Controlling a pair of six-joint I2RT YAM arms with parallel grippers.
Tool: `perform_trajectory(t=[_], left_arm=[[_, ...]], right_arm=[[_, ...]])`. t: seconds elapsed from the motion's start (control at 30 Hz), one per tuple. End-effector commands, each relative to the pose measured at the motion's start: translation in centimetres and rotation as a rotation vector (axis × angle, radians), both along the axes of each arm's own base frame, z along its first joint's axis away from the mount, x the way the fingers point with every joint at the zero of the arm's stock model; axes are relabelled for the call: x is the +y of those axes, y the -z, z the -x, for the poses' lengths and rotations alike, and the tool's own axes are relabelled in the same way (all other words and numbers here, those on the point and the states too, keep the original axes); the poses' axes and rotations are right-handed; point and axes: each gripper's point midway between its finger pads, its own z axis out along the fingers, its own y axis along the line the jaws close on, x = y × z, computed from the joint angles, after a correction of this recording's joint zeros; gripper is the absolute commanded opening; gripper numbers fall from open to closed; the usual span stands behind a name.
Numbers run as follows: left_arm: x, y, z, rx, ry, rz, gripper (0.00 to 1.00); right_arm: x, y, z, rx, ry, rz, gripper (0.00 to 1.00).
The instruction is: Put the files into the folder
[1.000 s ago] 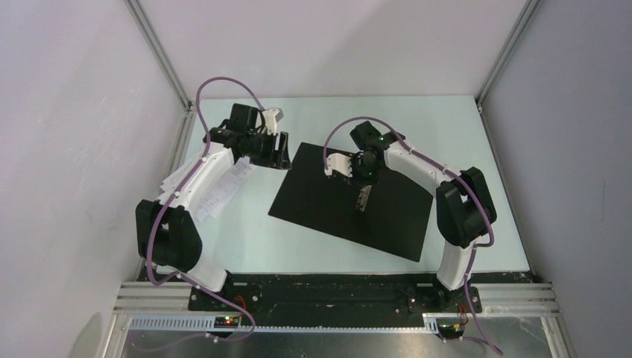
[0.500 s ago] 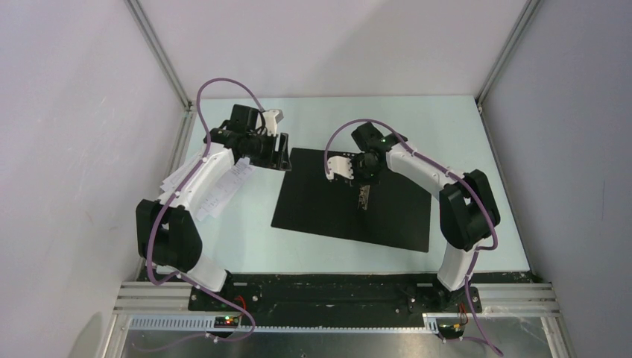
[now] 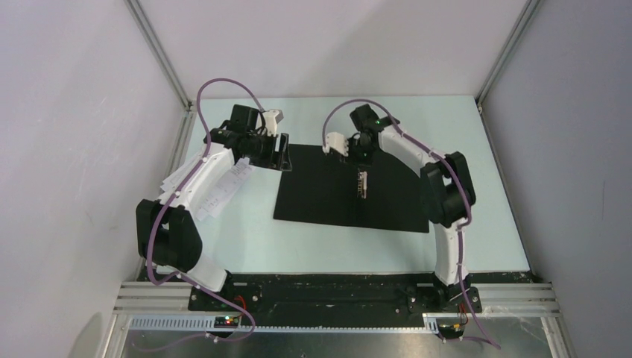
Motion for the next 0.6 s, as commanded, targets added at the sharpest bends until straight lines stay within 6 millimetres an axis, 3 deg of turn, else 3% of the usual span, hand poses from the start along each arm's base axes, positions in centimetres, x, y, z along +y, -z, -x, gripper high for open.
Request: perform_trajectory(t=[0.0,0.03,0.07,0.1,0.23,0.37,0.57], left_arm=[[0.4,0.8,0.0,0.023,-0.025,-0.009,0.76],[0.5,1.4,-0.1,0.037,-0.034,-0.019,0.78],[0.7,1.8,-0.3,0.045,-0.048,-0.030,0.79],[0.8,2.3,-0.4,0.059,-0.054,-0.040,0.81],[1.3,4.2,-1.0,0.113,-0.098,-0.059,0.88],[1.8,5.4,-1.3,0.159,-0.137,-0.056,0.92],[3.8,8.4,-0.5,0.279,-0.244,-0.045,1.00]], right_arm=[[-0.8,-1.6,-6.0,-0.035,0.214,-0.075,0.33],[-1.0,-2.8,-7.3,-0.052,0.261,-0.107,0.38],[-1.0,-2.1,-7.8,-0.037,0.282,-0.109,0.41],[-1.1,-2.8,-8.9,-0.050,0.324,-0.134,0.46],[-1.6,-2.0,-11.1,-0.045,0.438,-0.148,0.57],[-2.4,-1.9,-12.1,-0.028,0.528,-0.165,0.59],[-3.2,-8.4,-10.4,0.035,0.669,-0.369,0.59]])
